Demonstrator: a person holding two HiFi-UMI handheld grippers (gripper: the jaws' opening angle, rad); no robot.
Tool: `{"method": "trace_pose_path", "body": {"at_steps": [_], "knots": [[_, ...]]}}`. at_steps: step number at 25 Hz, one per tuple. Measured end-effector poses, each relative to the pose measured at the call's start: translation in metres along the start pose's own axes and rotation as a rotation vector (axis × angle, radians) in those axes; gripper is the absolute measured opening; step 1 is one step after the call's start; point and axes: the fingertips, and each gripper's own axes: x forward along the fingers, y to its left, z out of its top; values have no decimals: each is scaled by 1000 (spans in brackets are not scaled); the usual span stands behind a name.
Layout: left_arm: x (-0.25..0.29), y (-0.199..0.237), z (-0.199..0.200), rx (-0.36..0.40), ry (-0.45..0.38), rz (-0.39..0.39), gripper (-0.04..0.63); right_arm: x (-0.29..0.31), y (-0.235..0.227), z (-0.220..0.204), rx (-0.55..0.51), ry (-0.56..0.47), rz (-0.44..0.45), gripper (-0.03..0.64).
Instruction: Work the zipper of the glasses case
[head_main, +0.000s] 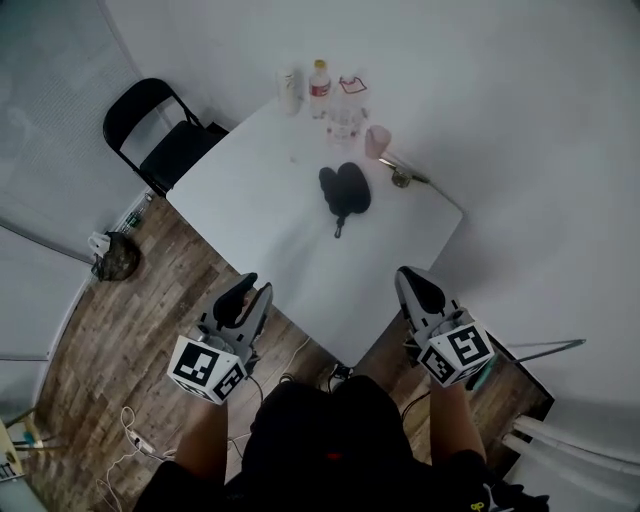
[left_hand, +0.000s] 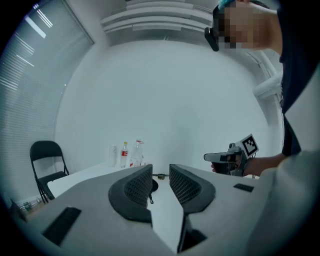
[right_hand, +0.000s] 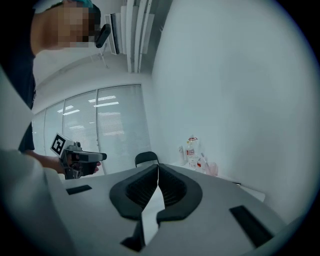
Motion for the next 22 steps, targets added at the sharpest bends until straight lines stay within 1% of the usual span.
{"method": "trace_pose_path", "body": {"at_steps": [4, 7, 9, 11, 14, 19, 20, 22], "knots": [[33, -11, -2, -14, 29, 56, 121, 11, -51, -5, 23, 28, 25, 21], [49, -11, -9, -6, 50, 93, 121, 25, -78, -9, 48, 32, 22, 21], [56, -8, -15, -15, 61, 108, 121, 35, -89, -15, 74, 30, 17, 21], [63, -4, -19, -27, 66, 110, 121, 45, -95, -22, 83, 44, 21, 21], [74, 3, -23, -39, 67, 96, 121, 60, -100, -31, 71, 80, 23, 21], [85, 21, -30, -69, 72, 63, 121, 89, -115, -50, 67, 146, -38, 23], [87, 25, -31, -74, 75, 62, 121, 97, -119, -57, 65, 167, -47, 33], [88, 35, -33, -81, 81, 61, 121, 118, -127, -75, 68, 215, -60, 126]]}}
